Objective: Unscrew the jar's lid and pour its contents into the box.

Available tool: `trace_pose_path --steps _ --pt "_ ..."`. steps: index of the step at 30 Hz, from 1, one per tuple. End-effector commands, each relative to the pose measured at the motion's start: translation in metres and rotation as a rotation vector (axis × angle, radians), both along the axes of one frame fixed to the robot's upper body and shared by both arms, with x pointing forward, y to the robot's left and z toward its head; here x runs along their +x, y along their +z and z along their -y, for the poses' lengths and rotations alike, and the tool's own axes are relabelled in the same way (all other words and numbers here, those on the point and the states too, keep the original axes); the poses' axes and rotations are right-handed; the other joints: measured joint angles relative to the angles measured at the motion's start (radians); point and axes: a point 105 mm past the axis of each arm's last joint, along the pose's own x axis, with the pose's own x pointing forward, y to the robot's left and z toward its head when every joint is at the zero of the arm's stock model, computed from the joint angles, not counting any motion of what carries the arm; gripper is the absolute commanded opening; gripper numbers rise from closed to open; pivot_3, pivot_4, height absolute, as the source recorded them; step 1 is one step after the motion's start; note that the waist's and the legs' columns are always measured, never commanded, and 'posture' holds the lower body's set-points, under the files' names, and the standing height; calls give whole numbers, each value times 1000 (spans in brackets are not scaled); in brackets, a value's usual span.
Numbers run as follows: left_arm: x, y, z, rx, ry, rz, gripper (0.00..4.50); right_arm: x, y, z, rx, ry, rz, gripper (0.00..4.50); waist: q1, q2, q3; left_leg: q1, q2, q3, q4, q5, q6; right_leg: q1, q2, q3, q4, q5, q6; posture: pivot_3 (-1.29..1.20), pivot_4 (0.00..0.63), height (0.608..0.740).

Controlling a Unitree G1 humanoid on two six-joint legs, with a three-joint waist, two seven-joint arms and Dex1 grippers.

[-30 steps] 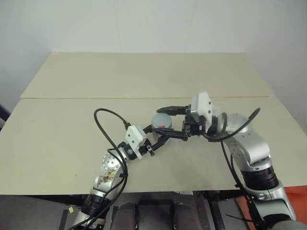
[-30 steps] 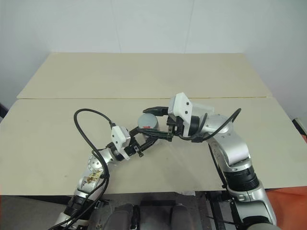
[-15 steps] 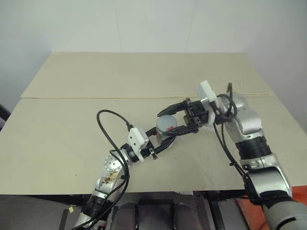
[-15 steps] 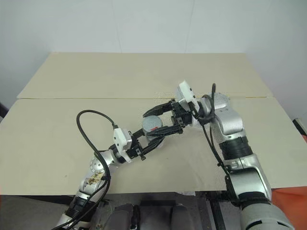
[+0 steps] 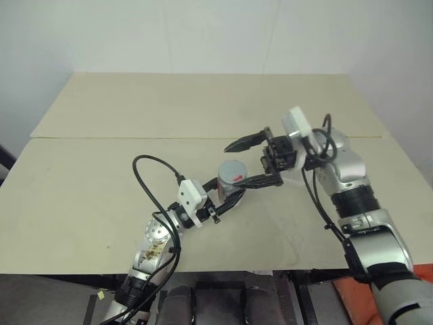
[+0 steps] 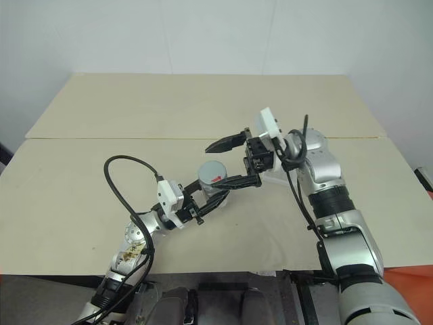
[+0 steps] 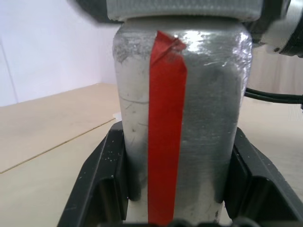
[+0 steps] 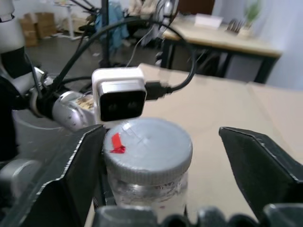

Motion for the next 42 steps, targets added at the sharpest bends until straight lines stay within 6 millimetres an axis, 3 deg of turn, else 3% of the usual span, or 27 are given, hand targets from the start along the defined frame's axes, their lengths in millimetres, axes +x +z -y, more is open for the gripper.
trace_pose_path --steps 1,9,16,20,30,42 --pt "2 4 -2 -11 27 24 2109 -14 16 6 45 -16 124 4432 2 0 0 0 0 0 0 0 0 0 0 0 0 0 0 0 150 740" --pt "15 -1 -7 31 134 35 2109 -31 32 -14 208 -397 252 4432 8 0 0 -3 0 0 0 0 0 -4 0 0 2 0 0 0 150 740" --pt "20 3 -8 26 177 62 2109 -34 17 -32 253 -694 189 4432 13 0 0 -3 0 0 1 0 -1 -4 0 0 2 0 0 0 150 740" --pt "21 4 -7 19 182 70 2109 -29 7 -33 260 -812 130 4432 15 0 0 -3 -1 1 1 1 -1 -4 0 0 2 0 0 0 150 740" --pt "22 6 -11 3 197 73 2109 -29 -10 -36 224 -805 56 4432 12 0 0 -3 -1 0 1 1 -1 -4 1 0 2 0 0 0 150 740" --pt "21 6 -7 -6 188 74 2109 -26 -13 -33 240 -810 -58 4432 12 0 0 -3 -1 0 1 1 -1 -4 1 0 2 0 0 0 150 740"
